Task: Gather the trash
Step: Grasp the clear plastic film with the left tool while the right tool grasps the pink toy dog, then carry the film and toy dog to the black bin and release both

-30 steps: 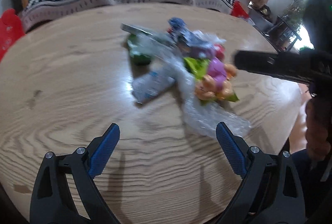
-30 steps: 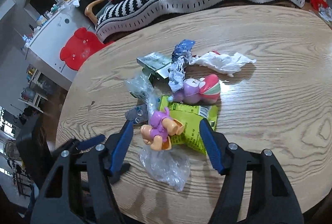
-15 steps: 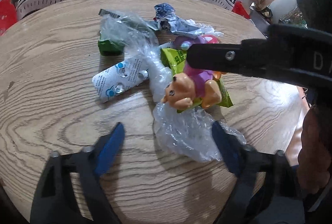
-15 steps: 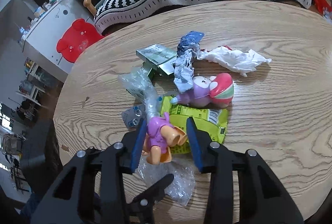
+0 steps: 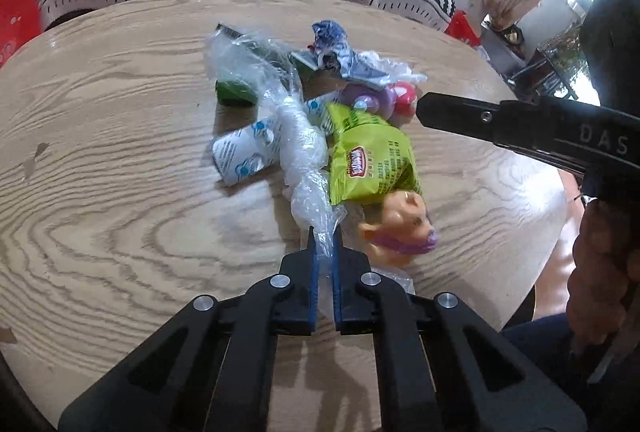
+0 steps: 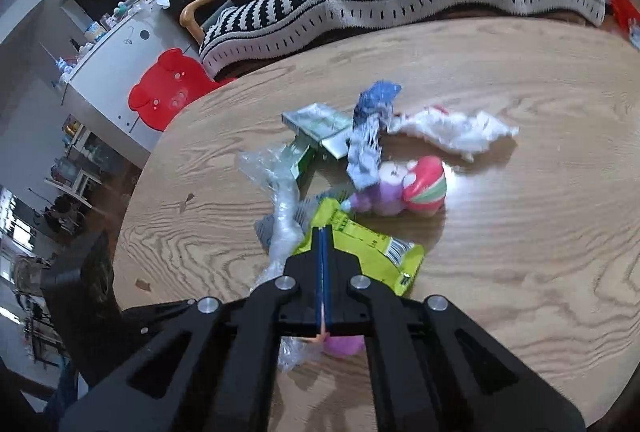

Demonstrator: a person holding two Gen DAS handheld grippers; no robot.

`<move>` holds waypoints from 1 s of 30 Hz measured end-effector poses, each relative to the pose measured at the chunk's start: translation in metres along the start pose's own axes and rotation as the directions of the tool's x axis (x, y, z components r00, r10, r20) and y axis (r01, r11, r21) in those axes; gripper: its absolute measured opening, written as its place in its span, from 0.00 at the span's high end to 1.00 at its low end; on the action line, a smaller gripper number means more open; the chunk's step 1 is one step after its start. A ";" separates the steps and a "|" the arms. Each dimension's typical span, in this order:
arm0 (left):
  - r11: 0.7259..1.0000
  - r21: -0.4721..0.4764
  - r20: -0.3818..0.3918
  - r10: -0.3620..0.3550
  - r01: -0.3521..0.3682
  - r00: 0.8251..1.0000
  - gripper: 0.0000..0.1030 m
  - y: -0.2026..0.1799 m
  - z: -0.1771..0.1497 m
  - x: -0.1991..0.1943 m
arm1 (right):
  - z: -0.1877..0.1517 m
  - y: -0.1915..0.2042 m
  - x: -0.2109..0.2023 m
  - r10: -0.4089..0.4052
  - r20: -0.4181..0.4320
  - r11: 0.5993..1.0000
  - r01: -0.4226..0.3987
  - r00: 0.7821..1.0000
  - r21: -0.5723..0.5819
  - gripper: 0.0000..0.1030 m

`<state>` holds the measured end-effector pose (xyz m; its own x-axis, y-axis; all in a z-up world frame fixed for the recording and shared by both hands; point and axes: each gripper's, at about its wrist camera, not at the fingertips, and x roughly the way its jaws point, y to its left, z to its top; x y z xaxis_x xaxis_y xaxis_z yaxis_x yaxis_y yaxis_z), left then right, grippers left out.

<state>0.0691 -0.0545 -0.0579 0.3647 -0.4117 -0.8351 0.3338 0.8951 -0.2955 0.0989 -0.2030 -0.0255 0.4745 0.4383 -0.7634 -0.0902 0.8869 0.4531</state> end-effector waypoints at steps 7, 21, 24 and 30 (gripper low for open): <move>1.000 0.010 0.029 0.022 -0.023 0.999 0.96 0.007 -0.003 -0.018 | -0.040 -0.007 -0.009 -0.009 -0.054 0.999 0.007 0.999 -0.038 0.32; 1.000 0.005 0.131 0.026 -0.027 0.991 0.96 0.024 0.008 -0.058 | -0.077 0.021 0.033 -0.201 -0.136 0.921 0.140 0.970 -0.362 0.32; 1.000 -0.003 0.154 0.013 -0.012 0.988 0.96 0.028 0.012 -0.065 | -0.080 0.023 0.043 -0.205 -0.159 0.917 0.132 0.966 -0.377 0.41; 1.000 -0.005 0.151 0.022 -0.021 0.988 0.96 0.030 0.012 -0.066 | -0.083 0.021 0.047 -0.198 -0.159 0.917 0.126 0.967 -0.378 0.52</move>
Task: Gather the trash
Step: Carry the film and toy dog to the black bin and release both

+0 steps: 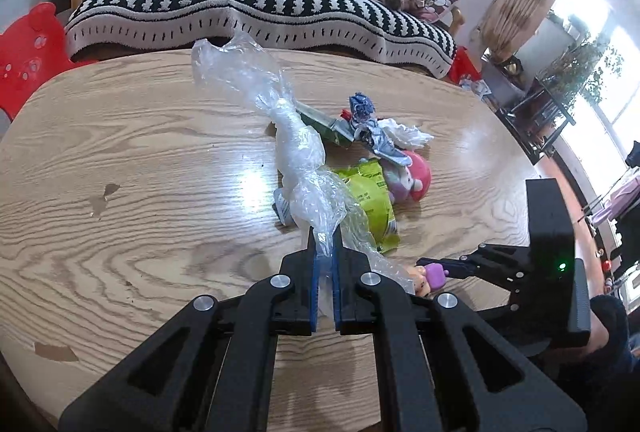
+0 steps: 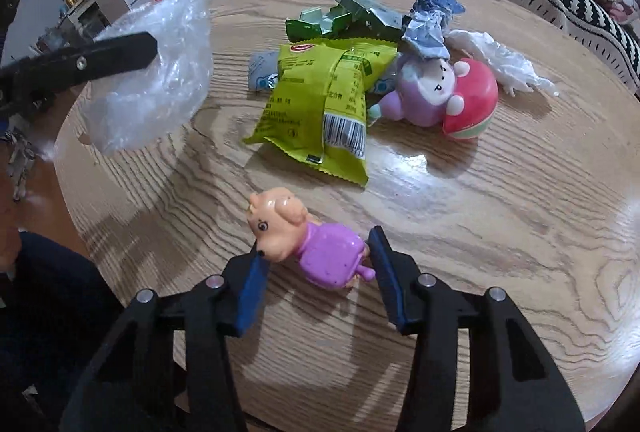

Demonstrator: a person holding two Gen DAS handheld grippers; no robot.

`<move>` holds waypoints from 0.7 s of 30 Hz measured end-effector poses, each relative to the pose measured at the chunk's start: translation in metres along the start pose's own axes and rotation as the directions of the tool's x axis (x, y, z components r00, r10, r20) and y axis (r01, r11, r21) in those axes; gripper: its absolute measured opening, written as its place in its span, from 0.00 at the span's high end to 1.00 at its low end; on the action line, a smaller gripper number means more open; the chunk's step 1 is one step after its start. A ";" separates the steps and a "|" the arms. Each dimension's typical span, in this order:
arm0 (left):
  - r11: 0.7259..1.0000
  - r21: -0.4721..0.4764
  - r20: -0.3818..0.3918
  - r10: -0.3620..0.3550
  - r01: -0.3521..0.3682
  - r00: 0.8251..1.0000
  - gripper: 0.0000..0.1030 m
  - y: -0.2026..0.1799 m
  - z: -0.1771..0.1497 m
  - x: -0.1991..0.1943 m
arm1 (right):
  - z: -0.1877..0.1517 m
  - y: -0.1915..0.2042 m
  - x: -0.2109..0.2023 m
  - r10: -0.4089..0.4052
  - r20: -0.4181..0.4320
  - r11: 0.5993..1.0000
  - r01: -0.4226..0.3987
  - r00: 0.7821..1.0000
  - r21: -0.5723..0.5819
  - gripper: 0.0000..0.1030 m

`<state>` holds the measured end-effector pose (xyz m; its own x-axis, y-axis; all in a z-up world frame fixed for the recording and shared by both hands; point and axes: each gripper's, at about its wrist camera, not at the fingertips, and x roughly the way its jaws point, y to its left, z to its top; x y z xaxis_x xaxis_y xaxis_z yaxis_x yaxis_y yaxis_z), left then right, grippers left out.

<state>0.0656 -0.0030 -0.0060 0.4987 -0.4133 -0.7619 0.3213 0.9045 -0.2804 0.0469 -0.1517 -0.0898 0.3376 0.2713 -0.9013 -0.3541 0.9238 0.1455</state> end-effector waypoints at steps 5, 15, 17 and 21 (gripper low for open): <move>1.000 0.026 -0.009 0.003 -0.003 1.000 0.96 -0.005 -0.004 0.001 | 0.001 -0.001 -0.011 0.003 0.032 1.000 -0.004 0.999 0.016 0.52; 0.996 0.084 -0.022 -0.018 0.020 1.000 0.96 -0.035 0.002 0.001 | 0.007 -0.026 -0.083 -0.039 0.169 0.992 0.018 0.985 0.123 0.52; 0.991 0.125 -0.029 -0.050 0.053 0.998 0.96 -0.058 0.004 -0.001 | 0.001 -0.041 -0.112 -0.061 0.214 0.985 0.025 0.975 0.169 0.52; 0.965 0.233 -0.052 -0.110 0.119 0.993 0.96 -0.122 0.003 -0.002 | -0.033 -0.083 -0.175 -0.145 0.283 0.958 0.062 0.948 0.281 0.52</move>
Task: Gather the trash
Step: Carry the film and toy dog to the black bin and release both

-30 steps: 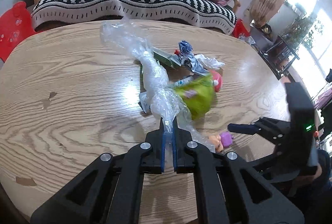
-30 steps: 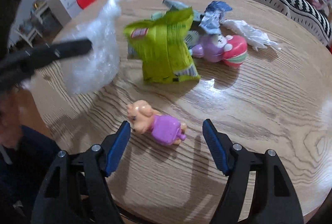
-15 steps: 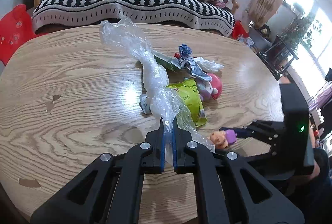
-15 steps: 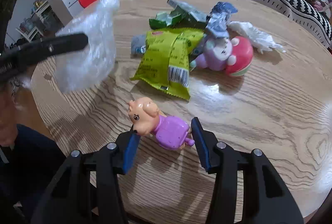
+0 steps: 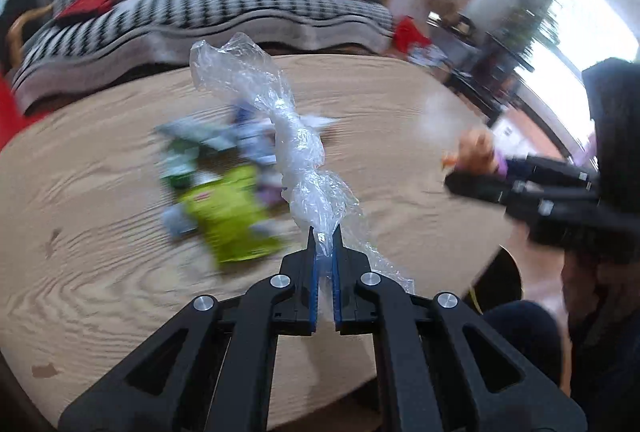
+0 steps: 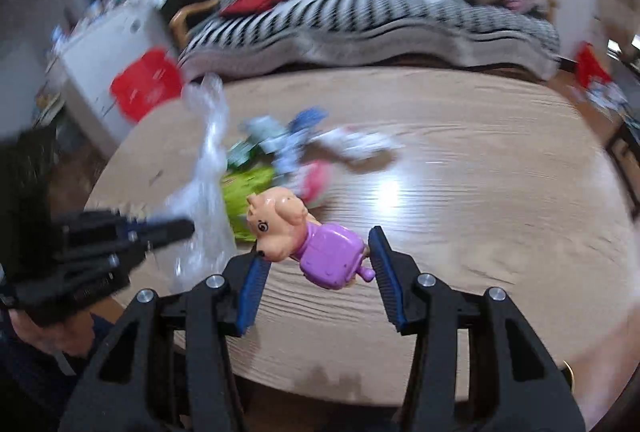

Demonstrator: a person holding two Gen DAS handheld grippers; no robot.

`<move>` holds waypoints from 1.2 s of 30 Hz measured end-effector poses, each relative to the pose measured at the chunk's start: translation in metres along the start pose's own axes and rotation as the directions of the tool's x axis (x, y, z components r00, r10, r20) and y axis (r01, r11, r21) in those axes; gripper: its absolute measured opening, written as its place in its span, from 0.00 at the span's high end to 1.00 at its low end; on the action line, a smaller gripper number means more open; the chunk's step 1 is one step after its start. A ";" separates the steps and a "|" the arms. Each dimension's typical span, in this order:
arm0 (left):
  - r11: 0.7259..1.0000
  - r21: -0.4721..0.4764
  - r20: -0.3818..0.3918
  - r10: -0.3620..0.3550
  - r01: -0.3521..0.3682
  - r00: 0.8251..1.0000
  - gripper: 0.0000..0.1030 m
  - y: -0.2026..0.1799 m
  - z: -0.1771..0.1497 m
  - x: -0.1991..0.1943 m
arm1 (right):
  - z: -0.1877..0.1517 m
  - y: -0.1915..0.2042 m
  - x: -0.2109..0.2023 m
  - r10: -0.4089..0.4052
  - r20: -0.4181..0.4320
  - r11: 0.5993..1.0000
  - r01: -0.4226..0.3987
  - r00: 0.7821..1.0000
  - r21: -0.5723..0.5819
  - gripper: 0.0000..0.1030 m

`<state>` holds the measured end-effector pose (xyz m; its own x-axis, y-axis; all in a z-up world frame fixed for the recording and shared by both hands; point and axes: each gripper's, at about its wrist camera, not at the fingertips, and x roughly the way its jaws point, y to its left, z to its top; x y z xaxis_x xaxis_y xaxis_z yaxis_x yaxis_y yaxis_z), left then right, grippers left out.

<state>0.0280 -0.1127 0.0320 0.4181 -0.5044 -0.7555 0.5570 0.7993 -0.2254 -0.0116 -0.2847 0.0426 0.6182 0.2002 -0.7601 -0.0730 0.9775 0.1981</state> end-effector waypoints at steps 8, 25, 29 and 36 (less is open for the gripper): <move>0.962 0.131 -0.104 -0.226 0.239 0.969 0.96 -0.158 0.008 0.046 | -0.080 -0.137 -0.123 -0.235 0.057 0.943 0.213 0.970 0.257 0.52; 0.882 0.267 -0.418 -0.257 0.388 0.872 0.96 -0.336 -0.085 0.183 | -0.299 -0.307 -0.148 -0.318 -0.123 0.622 0.304 0.940 0.722 0.52; 0.864 0.359 -0.416 -0.189 0.352 0.889 0.96 -0.349 -0.100 0.191 | -0.309 -0.314 -0.143 -0.312 -0.135 0.604 0.306 0.940 0.736 0.52; 0.864 0.370 -0.417 -0.175 0.342 0.892 0.96 -0.354 -0.096 0.201 | -0.308 -0.320 -0.138 -0.326 -0.152 0.592 0.327 0.933 0.737 0.52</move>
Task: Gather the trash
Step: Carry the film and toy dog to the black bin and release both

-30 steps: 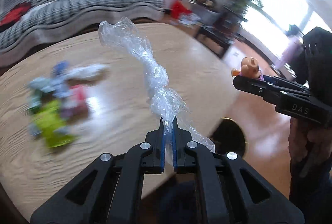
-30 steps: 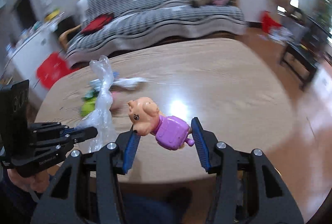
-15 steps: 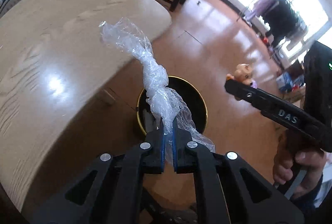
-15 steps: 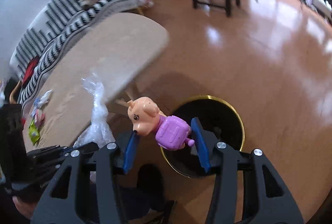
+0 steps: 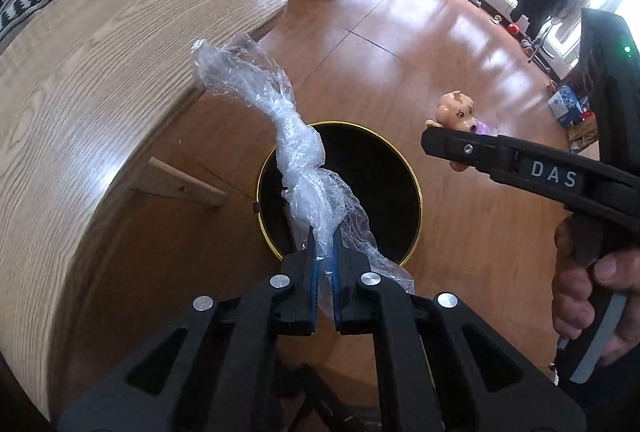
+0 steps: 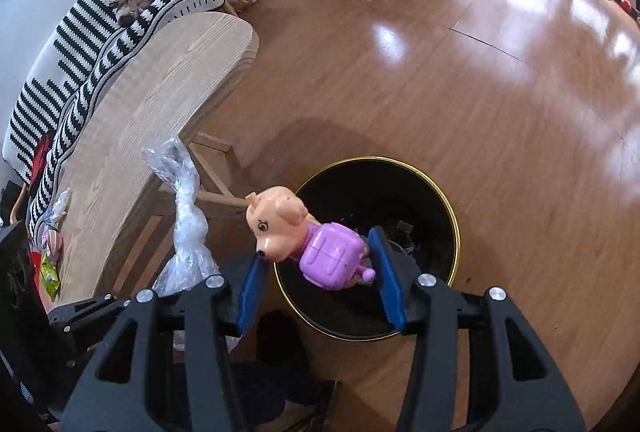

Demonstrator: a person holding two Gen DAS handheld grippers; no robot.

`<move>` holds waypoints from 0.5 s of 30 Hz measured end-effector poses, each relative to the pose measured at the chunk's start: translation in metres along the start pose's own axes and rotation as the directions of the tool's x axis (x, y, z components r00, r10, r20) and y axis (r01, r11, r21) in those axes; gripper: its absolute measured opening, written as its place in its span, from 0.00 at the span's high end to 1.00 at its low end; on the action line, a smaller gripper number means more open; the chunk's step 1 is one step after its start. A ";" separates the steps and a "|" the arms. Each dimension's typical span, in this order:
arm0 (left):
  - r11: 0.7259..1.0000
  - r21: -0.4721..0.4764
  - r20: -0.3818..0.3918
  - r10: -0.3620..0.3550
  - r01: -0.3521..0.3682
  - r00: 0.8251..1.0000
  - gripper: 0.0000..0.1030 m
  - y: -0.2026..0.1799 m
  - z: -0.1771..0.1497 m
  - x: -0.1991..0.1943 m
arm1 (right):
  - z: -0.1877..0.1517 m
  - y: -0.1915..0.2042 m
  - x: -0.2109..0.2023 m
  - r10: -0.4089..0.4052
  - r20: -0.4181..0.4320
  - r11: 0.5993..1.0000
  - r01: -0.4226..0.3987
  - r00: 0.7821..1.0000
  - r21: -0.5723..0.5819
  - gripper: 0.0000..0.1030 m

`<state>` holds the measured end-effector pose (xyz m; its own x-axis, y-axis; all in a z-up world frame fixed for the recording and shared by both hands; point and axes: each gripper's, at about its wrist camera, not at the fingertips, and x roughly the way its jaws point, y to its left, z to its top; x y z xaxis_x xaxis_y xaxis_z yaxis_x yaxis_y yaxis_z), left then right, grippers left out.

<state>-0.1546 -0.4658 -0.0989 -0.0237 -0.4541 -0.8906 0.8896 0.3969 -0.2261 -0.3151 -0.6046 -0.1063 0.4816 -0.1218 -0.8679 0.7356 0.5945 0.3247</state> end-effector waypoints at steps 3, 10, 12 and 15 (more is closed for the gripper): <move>1.000 0.001 -0.004 -0.007 0.007 1.000 0.96 -0.002 0.004 0.005 | 0.000 0.002 -0.002 -0.007 0.008 1.000 0.007 1.000 -0.003 0.52; 1.000 -0.003 -0.013 -0.011 0.011 1.000 0.96 -0.005 0.009 0.011 | 0.003 0.003 -0.003 -0.004 0.011 1.000 0.004 1.000 0.003 0.52; 1.000 0.004 -0.015 -0.009 0.009 1.000 0.95 -0.007 0.011 0.013 | 0.002 0.003 -0.003 0.001 0.014 1.000 -0.002 1.000 0.011 0.51; 1.000 0.008 -0.034 0.010 -0.010 0.999 0.76 -0.010 0.015 0.019 | 0.002 0.002 -0.003 0.004 0.015 1.000 -0.004 1.000 0.026 0.38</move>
<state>-0.1567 -0.4904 -0.1076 -0.0297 -0.4228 -0.9057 0.8935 0.3950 -0.2137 -0.3142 -0.6047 -0.1024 0.4911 -0.1315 -0.8611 0.7461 0.5737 0.3379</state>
